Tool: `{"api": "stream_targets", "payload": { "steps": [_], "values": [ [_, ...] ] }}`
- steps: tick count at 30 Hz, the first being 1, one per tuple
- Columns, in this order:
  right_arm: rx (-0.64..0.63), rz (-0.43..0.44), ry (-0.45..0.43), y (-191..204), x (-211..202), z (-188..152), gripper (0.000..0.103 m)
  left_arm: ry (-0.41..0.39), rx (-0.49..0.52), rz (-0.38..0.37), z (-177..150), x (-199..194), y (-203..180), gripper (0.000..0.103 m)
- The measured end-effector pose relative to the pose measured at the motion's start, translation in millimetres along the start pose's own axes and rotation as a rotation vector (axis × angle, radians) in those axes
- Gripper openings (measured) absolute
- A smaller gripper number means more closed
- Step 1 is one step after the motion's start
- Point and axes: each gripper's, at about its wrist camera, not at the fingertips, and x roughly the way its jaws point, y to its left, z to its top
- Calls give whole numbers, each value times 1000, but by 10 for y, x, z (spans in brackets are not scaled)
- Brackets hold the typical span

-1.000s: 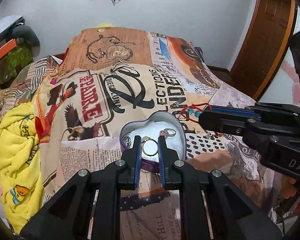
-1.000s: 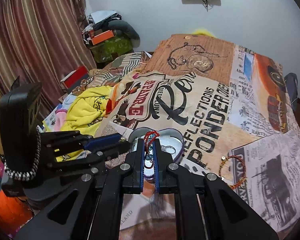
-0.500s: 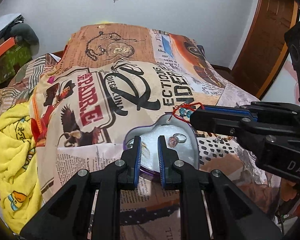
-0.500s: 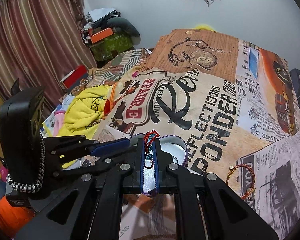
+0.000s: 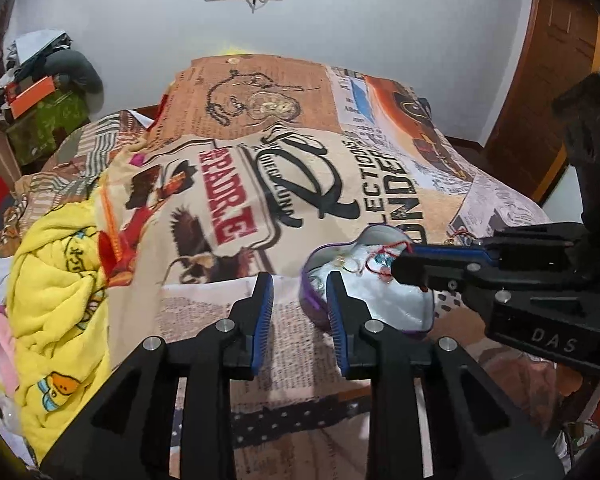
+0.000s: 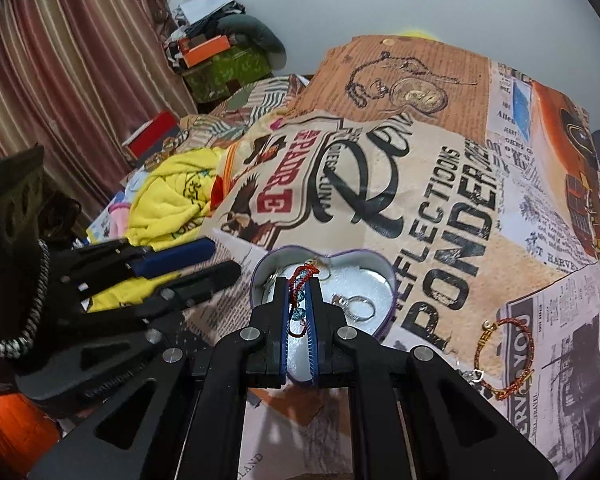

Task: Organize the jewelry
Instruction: 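Carry both items over the heart tin and open both tools to release them, then withdraw both tools from the tin toward the braided bracelet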

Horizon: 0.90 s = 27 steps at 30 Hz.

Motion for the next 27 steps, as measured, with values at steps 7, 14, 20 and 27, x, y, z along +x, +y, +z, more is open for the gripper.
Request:
{"api": "stream_targets", "payload": {
  "steps": [7,14,20,27],
  "values": [
    [-27,-29,67,56,90,-75,12,2,-16,19,-42,-65,62,30],
    [-77,-111,28,135,-71,-108,42,-10,-6,37,-56,-182,5,36],
    [-99,-152,-11,149,-264,-141,43,-21,2,42,-66,-311,-80,39],
    [-65,-168,-42,-7,-486,-242,43,-24,21,28,-53,-371,-316,40]
  ]
}}
